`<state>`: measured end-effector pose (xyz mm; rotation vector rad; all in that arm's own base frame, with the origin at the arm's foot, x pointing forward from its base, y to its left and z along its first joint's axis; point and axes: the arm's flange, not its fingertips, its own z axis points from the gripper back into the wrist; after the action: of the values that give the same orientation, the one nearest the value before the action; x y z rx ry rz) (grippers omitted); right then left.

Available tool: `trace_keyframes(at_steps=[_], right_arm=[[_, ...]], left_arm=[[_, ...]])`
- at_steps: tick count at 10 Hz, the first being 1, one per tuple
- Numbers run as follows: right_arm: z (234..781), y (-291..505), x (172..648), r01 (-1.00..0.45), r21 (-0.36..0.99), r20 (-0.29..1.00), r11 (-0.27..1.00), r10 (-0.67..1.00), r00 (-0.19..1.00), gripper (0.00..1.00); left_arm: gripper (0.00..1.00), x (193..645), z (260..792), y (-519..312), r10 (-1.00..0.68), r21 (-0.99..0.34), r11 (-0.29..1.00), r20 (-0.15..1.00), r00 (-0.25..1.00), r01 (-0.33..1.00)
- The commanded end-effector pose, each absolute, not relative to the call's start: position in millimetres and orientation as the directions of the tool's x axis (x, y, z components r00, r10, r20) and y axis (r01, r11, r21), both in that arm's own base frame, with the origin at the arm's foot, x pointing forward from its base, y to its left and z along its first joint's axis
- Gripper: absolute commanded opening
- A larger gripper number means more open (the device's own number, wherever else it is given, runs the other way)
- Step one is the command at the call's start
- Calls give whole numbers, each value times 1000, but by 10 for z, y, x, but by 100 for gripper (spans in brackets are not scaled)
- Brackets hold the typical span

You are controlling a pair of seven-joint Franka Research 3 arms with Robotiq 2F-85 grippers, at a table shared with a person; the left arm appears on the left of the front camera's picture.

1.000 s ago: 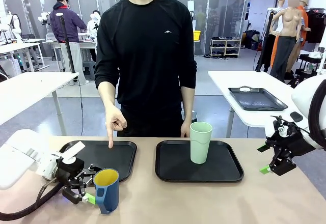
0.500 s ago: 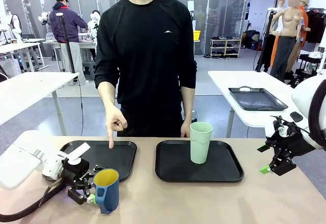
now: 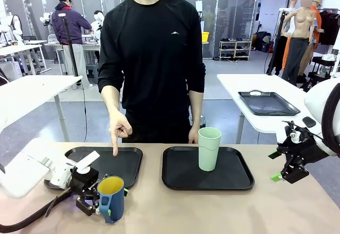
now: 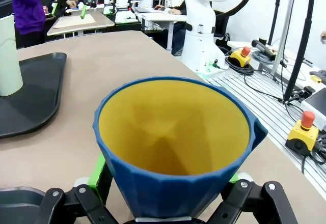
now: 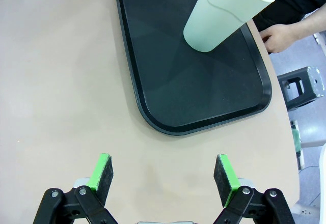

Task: Sort and store the cups by type.
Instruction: Pick up the Handle plastic cup and place it into the empty Flat Tray.

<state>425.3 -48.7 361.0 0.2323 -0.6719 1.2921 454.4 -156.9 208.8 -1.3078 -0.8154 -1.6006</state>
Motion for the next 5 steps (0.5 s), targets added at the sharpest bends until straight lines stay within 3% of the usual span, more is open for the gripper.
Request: trace_keyframes(at_steps=[1, 2, 3, 4, 5], right_arm=[[3616, -483, 4259, -939, -201, 576, 279, 809, 117, 100], [3616, -483, 4259, -939, -201, 576, 279, 809, 117, 100], [3616, -483, 4259, -939, -201, 576, 279, 809, 117, 100], [3616, -483, 4259, -939, -201, 576, 279, 809, 117, 100], [3616, -483, 4259, -939, -201, 576, 279, 809, 117, 100]], left_arm=[[100, 4625, 2053, -1631, -182, -30, -400, 982, -47, 916], [100, 4625, 2043, -1622, -178, -30, -412, 983, -48, 911], [80, 4625, 2028, -1603, -163, -38, -416, 986, -33, 909], [80, 4623, 2024, -1592, -179, -45, -412, 983, -32, 910], [60, 4621, 2026, -1585, -181, -46, -418, 983, -34, 907]])
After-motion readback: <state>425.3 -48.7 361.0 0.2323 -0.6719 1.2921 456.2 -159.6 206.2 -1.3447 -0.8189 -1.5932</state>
